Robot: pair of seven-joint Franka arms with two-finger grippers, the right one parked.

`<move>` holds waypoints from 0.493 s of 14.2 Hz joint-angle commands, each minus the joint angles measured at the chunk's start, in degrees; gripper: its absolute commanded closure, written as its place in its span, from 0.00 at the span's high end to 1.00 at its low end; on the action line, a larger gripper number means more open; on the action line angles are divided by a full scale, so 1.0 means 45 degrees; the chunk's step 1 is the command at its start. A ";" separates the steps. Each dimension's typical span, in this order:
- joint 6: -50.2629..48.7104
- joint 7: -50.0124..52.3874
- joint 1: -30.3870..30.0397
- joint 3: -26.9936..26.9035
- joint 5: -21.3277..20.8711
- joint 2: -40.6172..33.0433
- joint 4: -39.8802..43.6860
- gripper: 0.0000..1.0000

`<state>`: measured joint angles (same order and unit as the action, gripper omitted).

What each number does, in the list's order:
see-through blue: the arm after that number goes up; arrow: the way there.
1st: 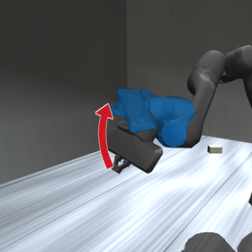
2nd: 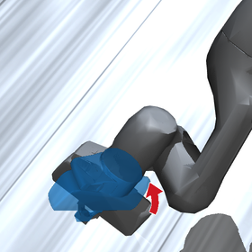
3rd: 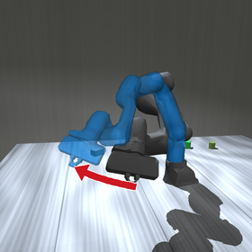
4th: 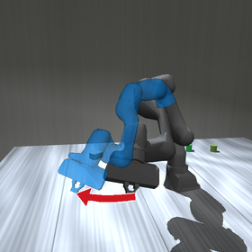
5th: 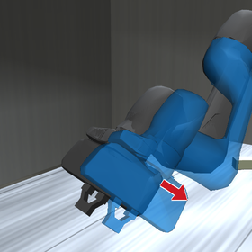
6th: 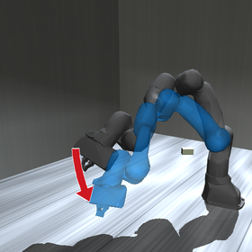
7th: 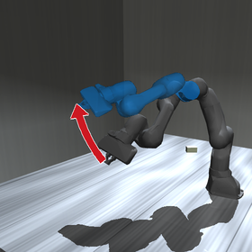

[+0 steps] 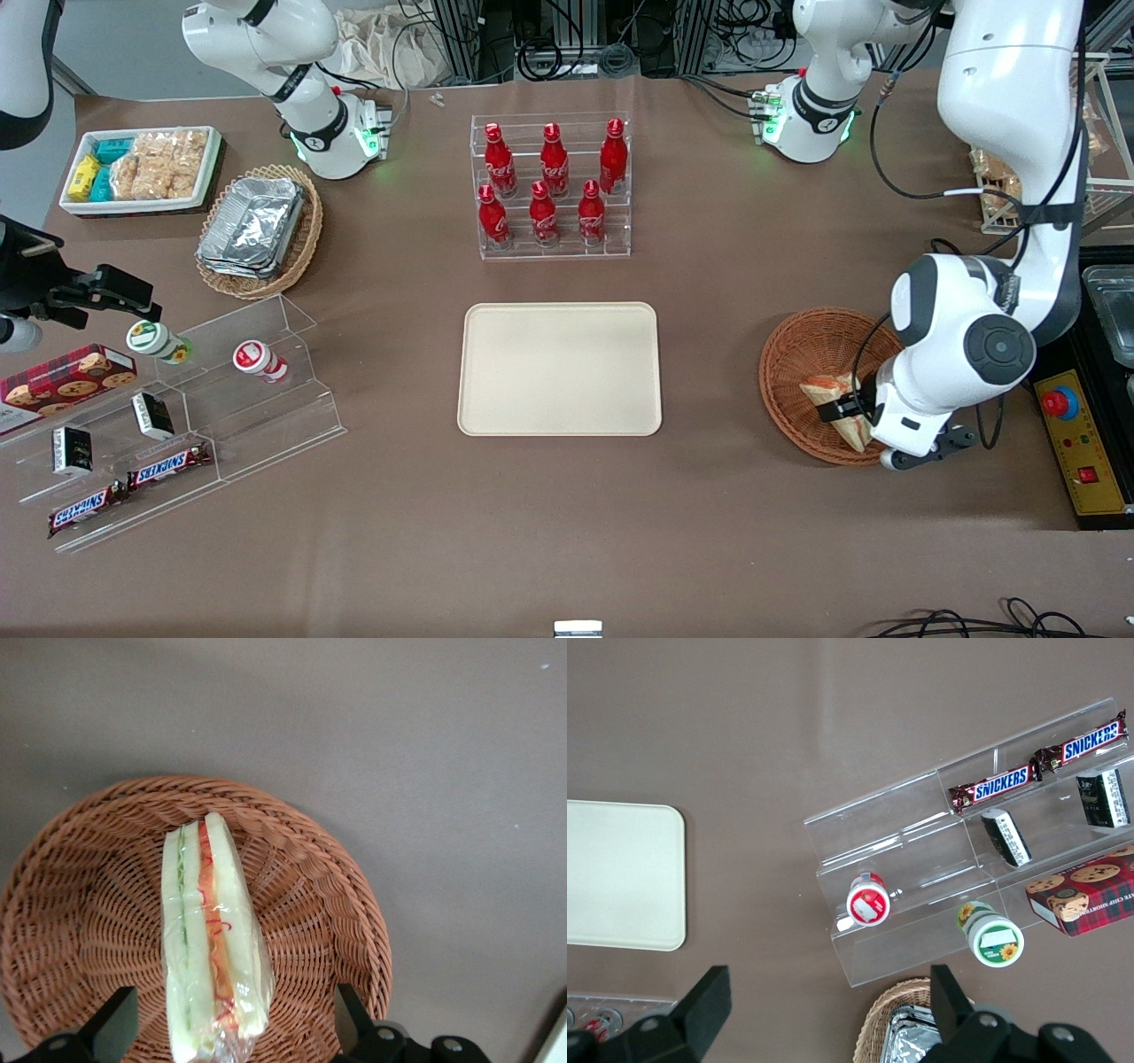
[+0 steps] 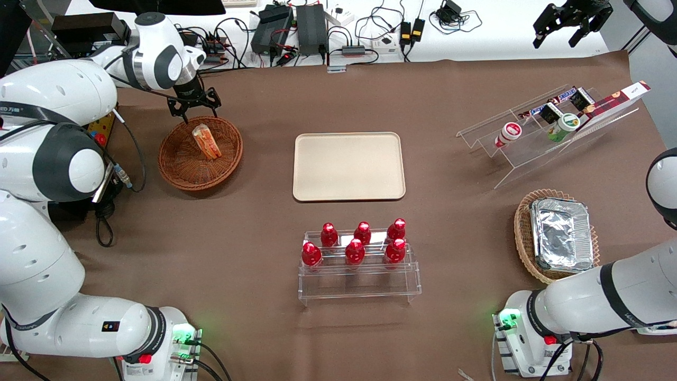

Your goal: Place sandwich from basket to tray

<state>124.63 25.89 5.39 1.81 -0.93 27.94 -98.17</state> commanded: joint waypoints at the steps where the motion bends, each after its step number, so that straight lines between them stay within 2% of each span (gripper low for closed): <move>1: 0.0701 0.0301 0.0032 -0.0051 -0.0105 0.0080 -0.0604 1.00; 7: 0.1227 0.0359 0.0032 -0.0071 -0.0554 0.0333 -0.1055 1.00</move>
<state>127.69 26.12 5.39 1.61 -2.20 29.31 -101.44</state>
